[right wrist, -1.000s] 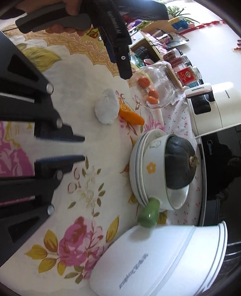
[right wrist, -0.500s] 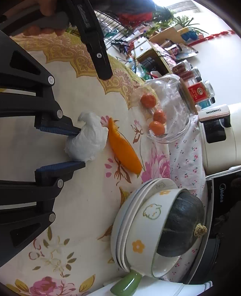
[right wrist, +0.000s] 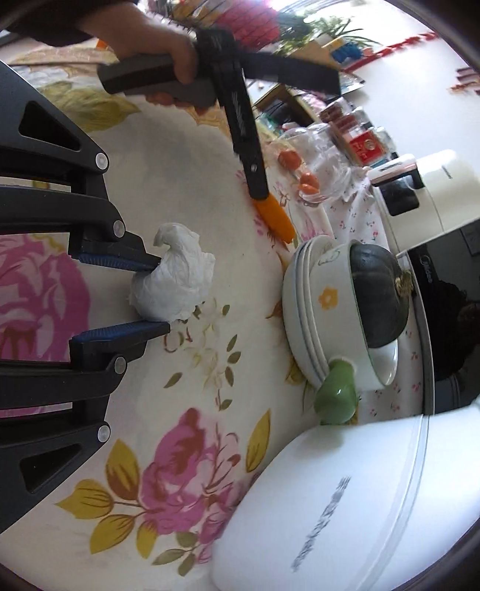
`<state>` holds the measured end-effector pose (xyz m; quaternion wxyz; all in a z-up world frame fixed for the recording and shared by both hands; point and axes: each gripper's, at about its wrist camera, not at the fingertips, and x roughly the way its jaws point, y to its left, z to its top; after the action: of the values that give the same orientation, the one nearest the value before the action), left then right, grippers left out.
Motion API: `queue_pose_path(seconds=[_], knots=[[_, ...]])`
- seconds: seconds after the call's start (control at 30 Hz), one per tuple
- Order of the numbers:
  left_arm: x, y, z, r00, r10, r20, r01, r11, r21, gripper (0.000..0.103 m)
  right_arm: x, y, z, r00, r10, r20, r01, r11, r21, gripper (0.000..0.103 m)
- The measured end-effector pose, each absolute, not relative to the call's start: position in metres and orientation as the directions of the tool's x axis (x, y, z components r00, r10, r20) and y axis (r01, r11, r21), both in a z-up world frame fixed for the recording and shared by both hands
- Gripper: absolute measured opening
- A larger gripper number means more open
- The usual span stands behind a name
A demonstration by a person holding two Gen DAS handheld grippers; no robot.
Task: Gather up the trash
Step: 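Grasp the orange peel strip with the left tool while the right tool holds the tissue, then carry the tissue ball and peel strip over the white bin and open both tools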
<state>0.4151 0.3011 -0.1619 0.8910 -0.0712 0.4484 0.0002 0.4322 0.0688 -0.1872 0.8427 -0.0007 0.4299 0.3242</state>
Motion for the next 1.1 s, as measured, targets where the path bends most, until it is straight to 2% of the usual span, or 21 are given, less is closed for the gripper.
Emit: queue_pose_path(seconds=[0.07,0.1,0.13,0.27,0.3,0.63,1.1], knots=[[0.421,0.297,-0.163,0.598,-0.057,-0.800,-0.046,0.993,-0.105,0.078,0.432,0.065,-0.187,0.416,0.559,-0.717,-0.550,0.783,0.291,0.027],[0.422,0.294,-0.164,0.598,-0.059,-0.799,-0.031,0.995,-0.097,0.069,0.431,0.063,-0.188,0.413,0.564,-0.715,-0.552,0.780,0.296,0.027],[0.423,0.291,-0.165,0.601,-0.046,-0.798,-0.026,0.997,-0.077,0.063,0.430,0.062,-0.188,0.411,0.568,-0.713,-0.552,0.778,0.300,0.027],[0.422,0.280,-0.165,0.602,-0.059,-0.796,0.002,0.997,-0.073,0.024,0.430,0.061,-0.189,0.412,0.563,-0.717,-0.545,0.783,0.301,0.027],[0.420,0.278,-0.164,0.600,-0.066,-0.797,0.000,0.997,-0.083,0.022,0.429,0.059,-0.189,0.413,0.555,-0.722,-0.541,0.787,0.296,0.027],[0.350,0.252,-0.157,0.550,-0.112,-0.828,-0.068,0.982,-0.178,0.015,0.382,0.032,-0.166,0.429,0.451,-0.783,-0.499,0.841,0.211,0.027],[0.209,0.181,-0.123,0.510,-0.194,-0.838,-0.008,0.973,-0.231,0.015,0.260,-0.036,-0.125,0.440,0.343,-0.830,-0.413,0.898,0.152,0.027]])
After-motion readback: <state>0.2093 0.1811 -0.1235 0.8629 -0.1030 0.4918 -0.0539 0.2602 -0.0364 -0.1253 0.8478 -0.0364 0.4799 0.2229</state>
